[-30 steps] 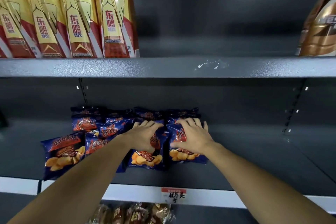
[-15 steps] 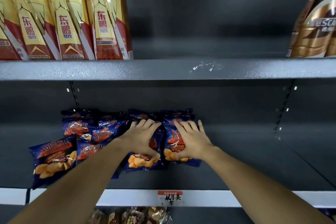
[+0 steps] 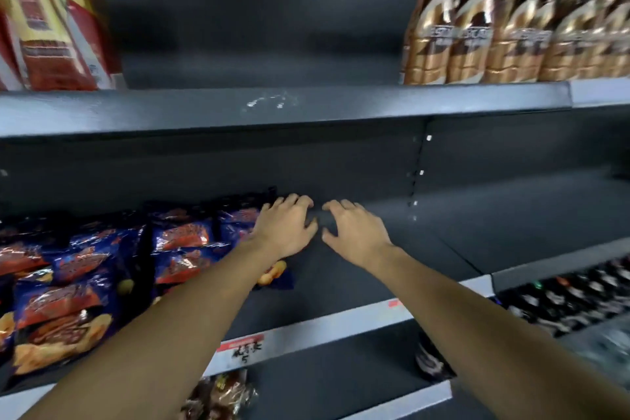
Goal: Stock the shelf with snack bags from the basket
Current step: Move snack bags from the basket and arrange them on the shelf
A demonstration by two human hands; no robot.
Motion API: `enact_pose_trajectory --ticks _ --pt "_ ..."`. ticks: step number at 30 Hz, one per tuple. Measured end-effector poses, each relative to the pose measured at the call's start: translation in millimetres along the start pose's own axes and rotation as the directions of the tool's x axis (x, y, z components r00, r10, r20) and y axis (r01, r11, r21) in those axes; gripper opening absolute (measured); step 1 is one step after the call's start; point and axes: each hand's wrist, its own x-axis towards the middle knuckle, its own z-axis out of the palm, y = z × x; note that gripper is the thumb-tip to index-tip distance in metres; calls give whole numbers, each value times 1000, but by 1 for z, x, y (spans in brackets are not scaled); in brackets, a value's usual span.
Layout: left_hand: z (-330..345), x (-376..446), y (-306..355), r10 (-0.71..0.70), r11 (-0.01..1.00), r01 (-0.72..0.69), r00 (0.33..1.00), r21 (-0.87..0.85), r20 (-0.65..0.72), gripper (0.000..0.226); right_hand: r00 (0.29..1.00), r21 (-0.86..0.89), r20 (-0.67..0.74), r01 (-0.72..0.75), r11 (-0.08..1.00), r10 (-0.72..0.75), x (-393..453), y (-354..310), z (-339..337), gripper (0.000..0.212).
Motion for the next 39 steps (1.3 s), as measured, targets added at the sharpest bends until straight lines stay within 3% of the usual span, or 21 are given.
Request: enact_pose_trajectory --ticks 4,8,13,21,30,39 --pt "26 27 86 63 992 -66 998 -108 -33 37 990 -58 -49 -137 989 134 -42 75 -36 45" --pt "53 50 214 200 957 -208 978 -201 -62 34 954 -101 -102 -294 951 284 -108 175 -78 43" --pt "82 63 387 328 893 -310 945 -327 0 34 889 -127 -117 -455 881 442 -204 296 -131 40" --pt "123 46 608 490 792 -434 872 -429 23 33 712 -157 -216 -700 696 668 -361 432 -200 36" --pt "157 34 769 703 643 -597 709 -480 60 42 532 -173 -271 -846 504 802 -478 521 -235 40" --pt "227 88 881 791 567 -695 609 -442 58 43 407 -223 -317 -910 349 857 -501 630 -241 40"
